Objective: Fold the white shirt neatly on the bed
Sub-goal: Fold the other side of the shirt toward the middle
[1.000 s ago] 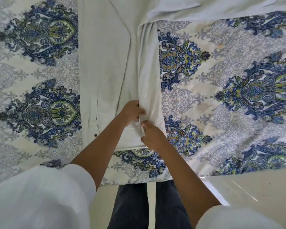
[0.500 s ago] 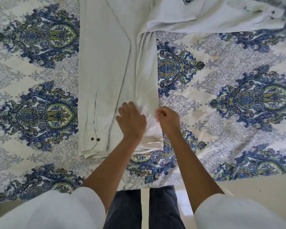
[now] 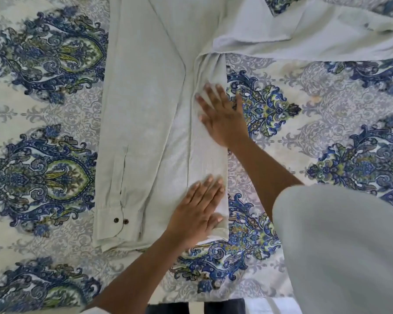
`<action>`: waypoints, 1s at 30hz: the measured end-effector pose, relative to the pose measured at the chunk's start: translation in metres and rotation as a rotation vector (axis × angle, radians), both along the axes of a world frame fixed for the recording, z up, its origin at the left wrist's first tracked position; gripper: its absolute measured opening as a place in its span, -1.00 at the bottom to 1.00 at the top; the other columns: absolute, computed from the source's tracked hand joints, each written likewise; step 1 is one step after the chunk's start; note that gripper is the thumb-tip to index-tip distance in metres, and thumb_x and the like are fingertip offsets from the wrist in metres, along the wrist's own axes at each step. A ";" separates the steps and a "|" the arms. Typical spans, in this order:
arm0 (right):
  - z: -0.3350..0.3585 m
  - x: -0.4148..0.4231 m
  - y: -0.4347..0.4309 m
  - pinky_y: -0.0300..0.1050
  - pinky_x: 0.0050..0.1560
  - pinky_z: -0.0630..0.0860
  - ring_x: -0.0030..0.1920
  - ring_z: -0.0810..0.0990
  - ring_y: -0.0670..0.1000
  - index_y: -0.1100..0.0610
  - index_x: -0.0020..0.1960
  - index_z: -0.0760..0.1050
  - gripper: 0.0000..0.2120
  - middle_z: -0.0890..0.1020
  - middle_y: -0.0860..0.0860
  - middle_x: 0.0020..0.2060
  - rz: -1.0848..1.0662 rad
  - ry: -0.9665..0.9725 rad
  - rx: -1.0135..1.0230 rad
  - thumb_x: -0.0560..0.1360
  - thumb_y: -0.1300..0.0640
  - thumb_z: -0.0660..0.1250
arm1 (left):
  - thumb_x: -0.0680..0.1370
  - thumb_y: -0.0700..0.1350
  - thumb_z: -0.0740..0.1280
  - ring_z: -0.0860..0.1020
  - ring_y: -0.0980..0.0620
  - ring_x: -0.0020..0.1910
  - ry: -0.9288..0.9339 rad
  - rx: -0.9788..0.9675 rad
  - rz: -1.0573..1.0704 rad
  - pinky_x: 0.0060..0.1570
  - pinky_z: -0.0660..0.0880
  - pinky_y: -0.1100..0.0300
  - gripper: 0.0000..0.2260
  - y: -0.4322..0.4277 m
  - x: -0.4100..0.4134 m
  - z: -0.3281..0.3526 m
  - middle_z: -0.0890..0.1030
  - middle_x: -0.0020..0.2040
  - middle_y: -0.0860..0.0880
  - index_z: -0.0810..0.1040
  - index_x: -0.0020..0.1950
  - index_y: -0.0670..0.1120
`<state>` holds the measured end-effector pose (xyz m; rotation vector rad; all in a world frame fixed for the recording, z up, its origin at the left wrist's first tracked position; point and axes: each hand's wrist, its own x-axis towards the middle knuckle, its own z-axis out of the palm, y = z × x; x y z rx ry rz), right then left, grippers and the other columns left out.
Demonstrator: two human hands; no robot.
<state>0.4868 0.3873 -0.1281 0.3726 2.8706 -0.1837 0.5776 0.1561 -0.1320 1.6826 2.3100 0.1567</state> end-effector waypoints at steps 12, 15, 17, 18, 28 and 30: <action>0.037 -0.046 0.020 0.26 0.46 -0.11 0.54 -0.13 0.10 -0.05 0.53 -0.04 -0.52 -0.06 -0.01 0.55 -0.236 -0.106 -0.200 0.64 -0.07 -0.08 | 0.59 0.09 0.04 0.13 -0.03 0.50 -0.076 -0.028 -0.256 0.40 0.15 -0.04 -0.54 -0.014 -0.012 0.013 0.24 0.50 0.05 0.26 0.48 0.02; 0.048 -0.030 0.010 0.12 0.49 0.02 0.51 0.06 0.10 0.06 0.48 0.19 -0.57 0.17 0.02 0.51 -0.351 0.058 -0.384 0.62 0.14 0.06 | 0.56 0.07 0.03 0.25 -0.03 0.46 -0.176 -0.074 -0.186 0.40 0.28 0.02 -0.55 0.004 -0.044 0.026 0.32 0.47 0.05 0.35 0.42 0.01; 0.048 -0.022 0.009 0.05 0.47 0.15 0.46 0.20 0.11 0.11 0.42 0.33 -0.57 0.32 0.06 0.44 -0.499 0.158 -0.573 0.56 0.26 0.11 | 0.55 0.07 -0.03 0.28 -0.07 0.44 -0.197 -0.099 -0.129 0.40 0.23 0.00 -0.52 0.022 -0.072 0.034 0.34 0.45 -0.01 0.37 0.40 -0.05; 0.049 -0.021 0.011 -0.02 0.43 0.23 0.42 0.27 0.10 0.13 0.38 0.38 -0.57 0.37 0.08 0.41 -0.591 0.193 -0.666 0.54 0.30 0.11 | 0.56 0.07 -0.05 0.28 -0.08 0.44 -0.187 -0.105 -0.108 0.40 0.21 -0.01 -0.51 0.031 -0.086 0.037 0.35 0.45 -0.03 0.37 0.40 -0.07; 0.044 -0.038 0.049 -0.28 -0.38 0.41 -0.32 0.48 -0.06 0.23 0.18 0.51 -0.70 0.57 0.08 -0.13 -1.184 0.422 -1.148 0.52 0.36 0.12 | 0.48 -0.05 0.06 0.54 -0.12 0.09 0.146 0.041 -0.051 0.05 0.42 0.08 -0.62 0.129 -0.204 0.033 0.57 0.13 -0.09 0.56 0.13 -0.13; 0.044 -0.046 0.064 -0.25 -0.38 0.44 -0.36 0.51 -0.03 0.26 0.12 0.48 -0.77 0.58 0.11 -0.24 -1.421 0.554 -1.320 0.55 0.36 0.12 | 0.46 -0.07 0.08 0.54 -0.15 0.03 0.196 0.054 0.032 -0.05 0.43 0.07 -0.63 0.155 -0.224 0.039 0.56 0.11 -0.13 0.53 0.14 -0.16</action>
